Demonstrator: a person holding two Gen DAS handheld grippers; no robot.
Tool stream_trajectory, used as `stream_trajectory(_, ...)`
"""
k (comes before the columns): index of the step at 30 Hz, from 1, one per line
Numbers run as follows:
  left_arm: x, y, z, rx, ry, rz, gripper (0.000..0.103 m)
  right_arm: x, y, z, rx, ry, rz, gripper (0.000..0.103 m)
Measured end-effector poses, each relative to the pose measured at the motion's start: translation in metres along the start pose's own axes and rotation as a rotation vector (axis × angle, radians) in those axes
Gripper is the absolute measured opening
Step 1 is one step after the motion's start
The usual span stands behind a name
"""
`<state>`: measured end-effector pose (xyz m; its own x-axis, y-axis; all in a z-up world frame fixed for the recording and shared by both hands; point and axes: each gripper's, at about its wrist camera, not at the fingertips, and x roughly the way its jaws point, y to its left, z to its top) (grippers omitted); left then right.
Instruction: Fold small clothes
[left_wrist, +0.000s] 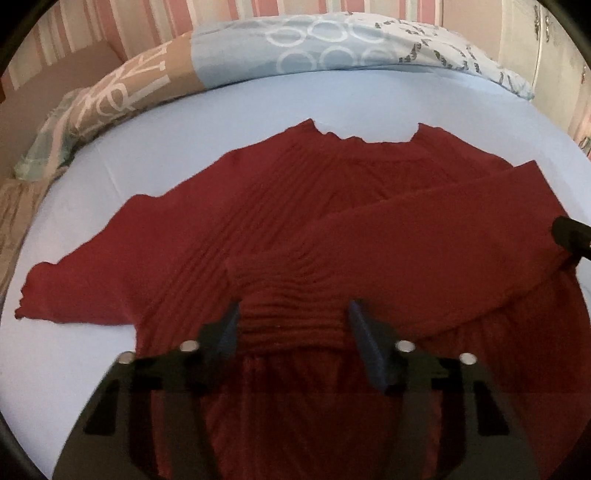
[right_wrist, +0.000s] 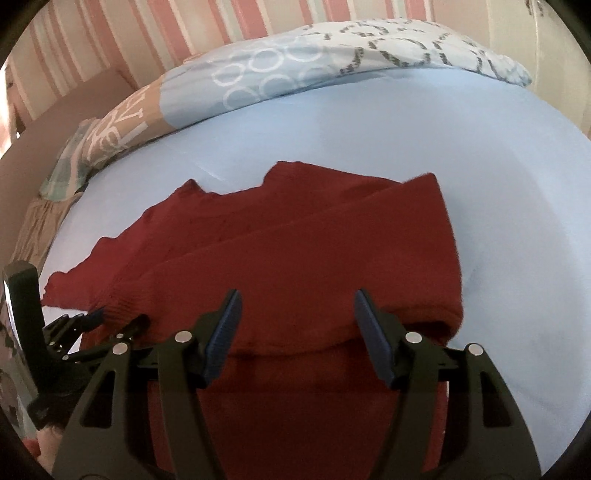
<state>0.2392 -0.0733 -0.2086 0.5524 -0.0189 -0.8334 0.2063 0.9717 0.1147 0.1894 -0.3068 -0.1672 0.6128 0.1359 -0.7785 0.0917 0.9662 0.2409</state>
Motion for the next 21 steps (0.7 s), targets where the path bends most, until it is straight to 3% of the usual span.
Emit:
stream_trajectory(2, 0.0, 0.004, 0.002, -0.005, -0.006, 0.03, 0.02, 0.0, -0.003, 0.0, 0.0, 0.0, -0.008, 0.064)
stream_trajectory(7, 0.001, 0.017, 0.008, -0.014, -0.017, -0.017, 0.015, -0.002, -0.009, 0.0, 0.009, -0.003, -0.019, 0.064)
stream_trajectory(16, -0.012, 0.059, 0.022, -0.136, -0.032, -0.321, 0.013, -0.008, -0.017, 0.002, 0.037, -0.028, -0.018, 0.064)
stream_trajectory(21, -0.014, 0.07, 0.021, -0.191, -0.019, -0.406, 0.012, -0.007, -0.018, 0.001, 0.045, -0.036, -0.018, 0.064)
